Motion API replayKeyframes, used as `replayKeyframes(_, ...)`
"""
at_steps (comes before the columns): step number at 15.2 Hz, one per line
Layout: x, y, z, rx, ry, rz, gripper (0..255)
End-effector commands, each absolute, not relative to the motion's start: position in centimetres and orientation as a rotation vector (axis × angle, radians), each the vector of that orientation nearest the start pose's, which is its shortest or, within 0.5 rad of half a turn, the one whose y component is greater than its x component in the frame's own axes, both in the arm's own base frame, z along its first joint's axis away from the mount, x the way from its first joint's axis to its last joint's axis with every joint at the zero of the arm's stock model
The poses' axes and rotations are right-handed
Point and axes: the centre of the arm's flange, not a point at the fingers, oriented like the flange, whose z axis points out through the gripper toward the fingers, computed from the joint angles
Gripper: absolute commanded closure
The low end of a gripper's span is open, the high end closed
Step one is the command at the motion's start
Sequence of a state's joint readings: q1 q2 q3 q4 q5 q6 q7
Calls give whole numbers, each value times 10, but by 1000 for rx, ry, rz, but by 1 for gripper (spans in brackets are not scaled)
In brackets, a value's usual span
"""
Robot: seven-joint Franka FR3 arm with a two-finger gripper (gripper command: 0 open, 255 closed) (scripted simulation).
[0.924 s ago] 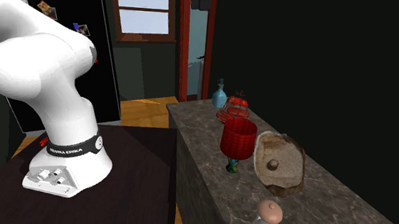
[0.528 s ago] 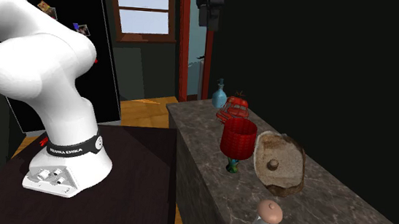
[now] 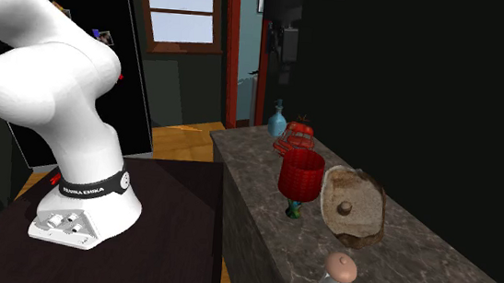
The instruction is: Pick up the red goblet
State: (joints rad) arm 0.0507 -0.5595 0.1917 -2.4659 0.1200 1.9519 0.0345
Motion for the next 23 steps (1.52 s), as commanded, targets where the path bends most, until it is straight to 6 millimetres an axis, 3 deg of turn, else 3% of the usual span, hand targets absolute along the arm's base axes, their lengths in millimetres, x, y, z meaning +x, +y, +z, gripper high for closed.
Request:
replayKeyframes(1, 384, 121, 474, -3117, -203, -49, 0)
replayKeyframes(23, 507, 268, 249, -3116, -68, 90, 0)
